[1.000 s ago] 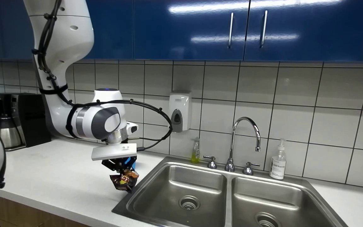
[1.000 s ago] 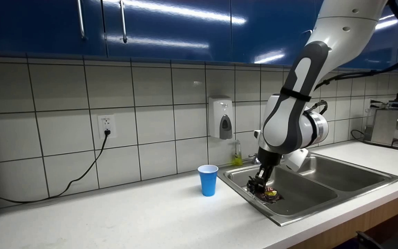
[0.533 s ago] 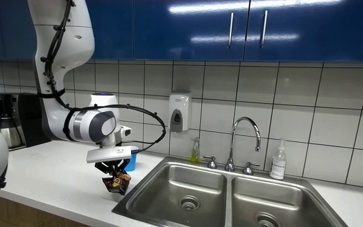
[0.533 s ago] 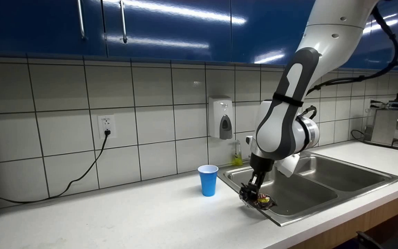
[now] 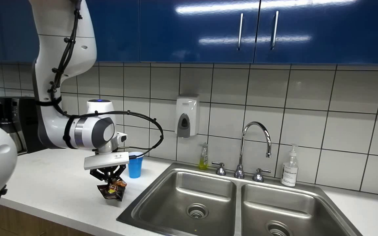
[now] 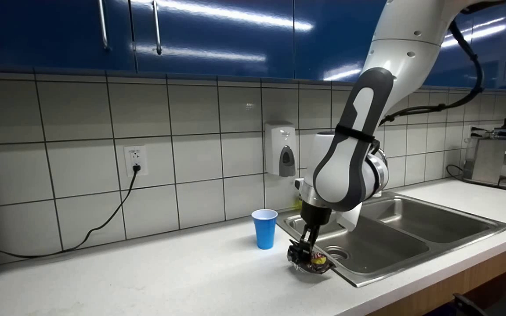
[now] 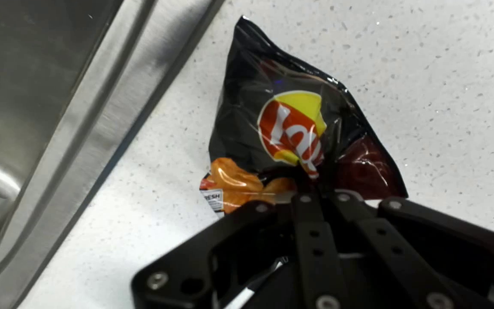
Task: Remove the chip packet from the sink
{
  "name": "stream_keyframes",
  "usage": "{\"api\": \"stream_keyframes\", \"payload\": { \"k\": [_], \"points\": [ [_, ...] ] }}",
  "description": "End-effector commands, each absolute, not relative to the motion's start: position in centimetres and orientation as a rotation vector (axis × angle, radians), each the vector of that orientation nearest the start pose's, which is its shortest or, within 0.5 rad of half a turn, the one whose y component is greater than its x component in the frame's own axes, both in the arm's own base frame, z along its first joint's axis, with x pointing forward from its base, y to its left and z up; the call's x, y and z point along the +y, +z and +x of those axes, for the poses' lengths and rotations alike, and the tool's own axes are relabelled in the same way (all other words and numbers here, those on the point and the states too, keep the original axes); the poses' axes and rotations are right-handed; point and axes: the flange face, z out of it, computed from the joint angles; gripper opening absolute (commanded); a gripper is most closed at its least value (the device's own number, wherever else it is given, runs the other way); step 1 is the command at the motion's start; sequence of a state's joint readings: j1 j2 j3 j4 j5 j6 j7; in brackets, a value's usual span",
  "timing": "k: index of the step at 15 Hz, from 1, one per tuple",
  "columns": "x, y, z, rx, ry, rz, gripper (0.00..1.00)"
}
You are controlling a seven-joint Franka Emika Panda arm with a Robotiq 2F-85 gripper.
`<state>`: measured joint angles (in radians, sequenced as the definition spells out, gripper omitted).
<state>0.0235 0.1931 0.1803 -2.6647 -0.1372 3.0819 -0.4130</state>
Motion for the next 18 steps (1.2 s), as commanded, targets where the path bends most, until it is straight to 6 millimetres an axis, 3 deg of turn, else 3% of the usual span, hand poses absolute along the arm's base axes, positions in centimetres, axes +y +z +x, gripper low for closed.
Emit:
{"api": "stream_keyframes", "payload": {
  "k": [1,8,10,18],
  "points": [
    [11.2,19.0,43.3,-1.159,-0.356,-2.92,0.01],
    [12.3,16.3,43.9,-1.19,-0.296,-2.934,0.01],
    [12.6,16.2,44.1,-1.198,-0.299,-2.939,0.29],
    [12.8,17.1,44.0,-1.18,-0.318,-2.946,0.88]
  ]
}}
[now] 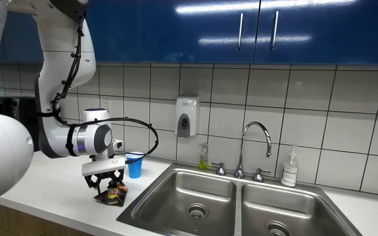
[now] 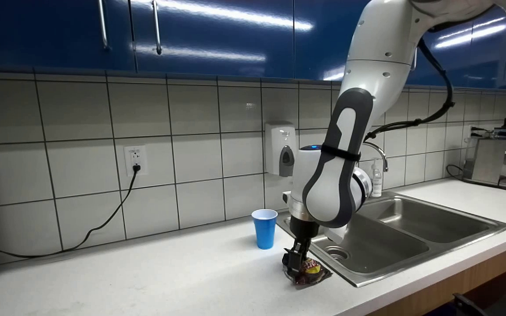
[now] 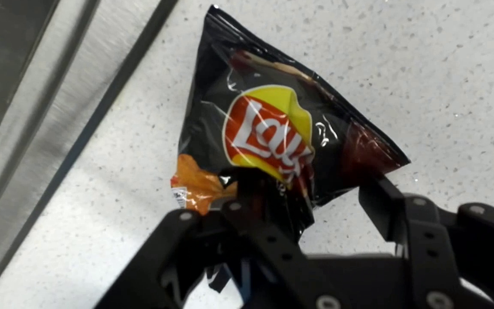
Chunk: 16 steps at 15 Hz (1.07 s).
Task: Remove the chip packet from the sink
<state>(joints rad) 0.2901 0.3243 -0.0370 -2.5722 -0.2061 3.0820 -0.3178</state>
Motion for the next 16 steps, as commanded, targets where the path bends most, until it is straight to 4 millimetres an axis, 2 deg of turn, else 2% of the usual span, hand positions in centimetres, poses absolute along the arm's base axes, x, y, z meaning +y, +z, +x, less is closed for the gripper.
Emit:
{"api": "stream_keyframes", "payload": {
  "k": [1,2,10,16],
  "points": [
    [12.7,17.4,43.9,-1.172,-0.325,-2.947,0.95],
    [12.6,17.6,43.9,-1.163,-0.332,-2.945,1.0],
    [11.1,20.1,43.3,-1.063,-0.365,-2.962,1.0],
    [9.1,21.4,40.8,-0.788,-0.323,-3.036,1.0]
  ]
}}
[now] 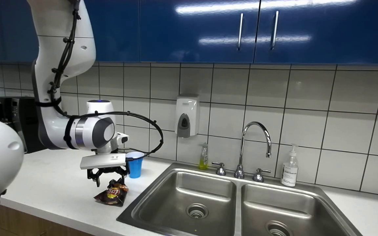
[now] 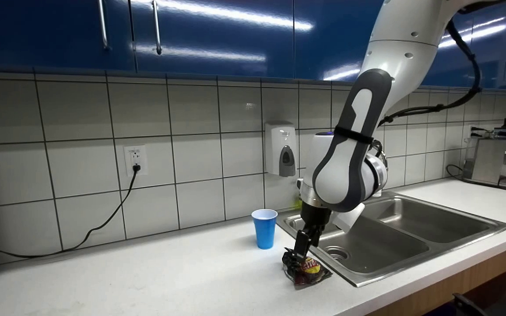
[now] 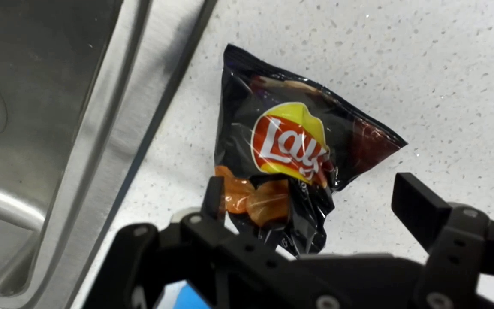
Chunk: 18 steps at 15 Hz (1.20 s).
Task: Remove the chip packet from the sink
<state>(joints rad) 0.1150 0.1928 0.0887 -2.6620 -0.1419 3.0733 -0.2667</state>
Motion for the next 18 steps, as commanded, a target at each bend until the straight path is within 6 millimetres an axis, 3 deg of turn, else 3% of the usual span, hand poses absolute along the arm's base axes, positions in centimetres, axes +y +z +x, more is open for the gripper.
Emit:
{"api": "stream_keyframes", "payload": {
  "k": [1,7,8,11,12,18],
  "points": [
    [8.7,21.7,40.4,-0.725,-0.324,-3.05,1.0],
    [6.9,23.0,38.5,-0.46,-0.298,-3.092,1.0],
    [7.0,23.2,39.7,-0.44,-0.281,-3.094,1.0],
    [6.6,23.6,39.1,-0.423,-0.161,-3.104,1.0],
    [6.3,23.5,37.9,-0.417,-0.122,-3.105,1.0],
    [5.5,24.4,37.8,-0.384,0.05,-3.136,1.0]
  ]
}}
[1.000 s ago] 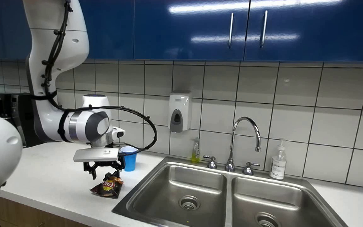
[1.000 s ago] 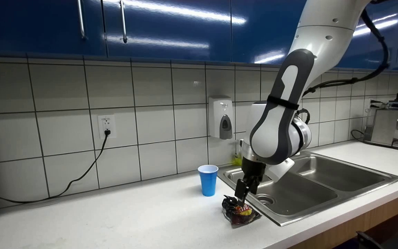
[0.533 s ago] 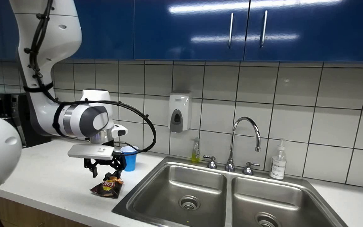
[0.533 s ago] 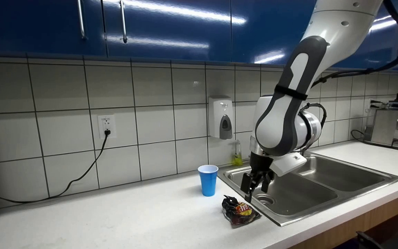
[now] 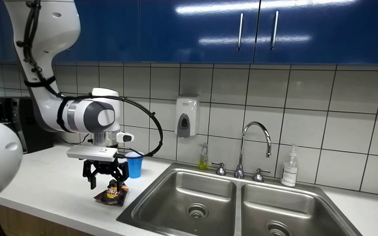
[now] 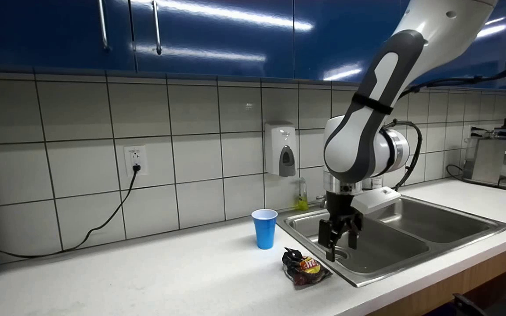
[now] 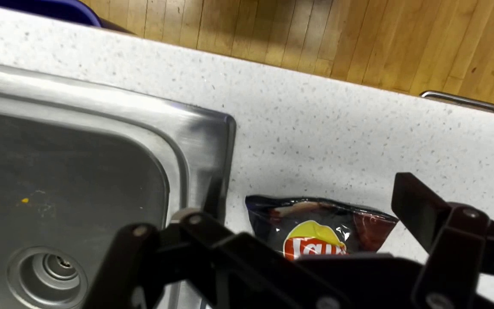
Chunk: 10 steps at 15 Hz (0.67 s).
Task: Remove the chip packet from the sink
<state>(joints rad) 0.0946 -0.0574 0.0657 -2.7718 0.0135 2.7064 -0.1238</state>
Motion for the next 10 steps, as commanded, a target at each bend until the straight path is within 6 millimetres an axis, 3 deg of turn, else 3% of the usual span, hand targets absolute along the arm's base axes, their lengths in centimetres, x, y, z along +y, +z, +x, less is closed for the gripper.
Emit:
{"api": "stream_keyframes", "payload": {
  "k": [1,10],
  "points": [
    [5.97,23.23,37.99,-0.421,0.028,-3.113,1.0],
    [5.88,23.64,37.94,-0.406,0.041,-3.118,1.0]
  ]
}}
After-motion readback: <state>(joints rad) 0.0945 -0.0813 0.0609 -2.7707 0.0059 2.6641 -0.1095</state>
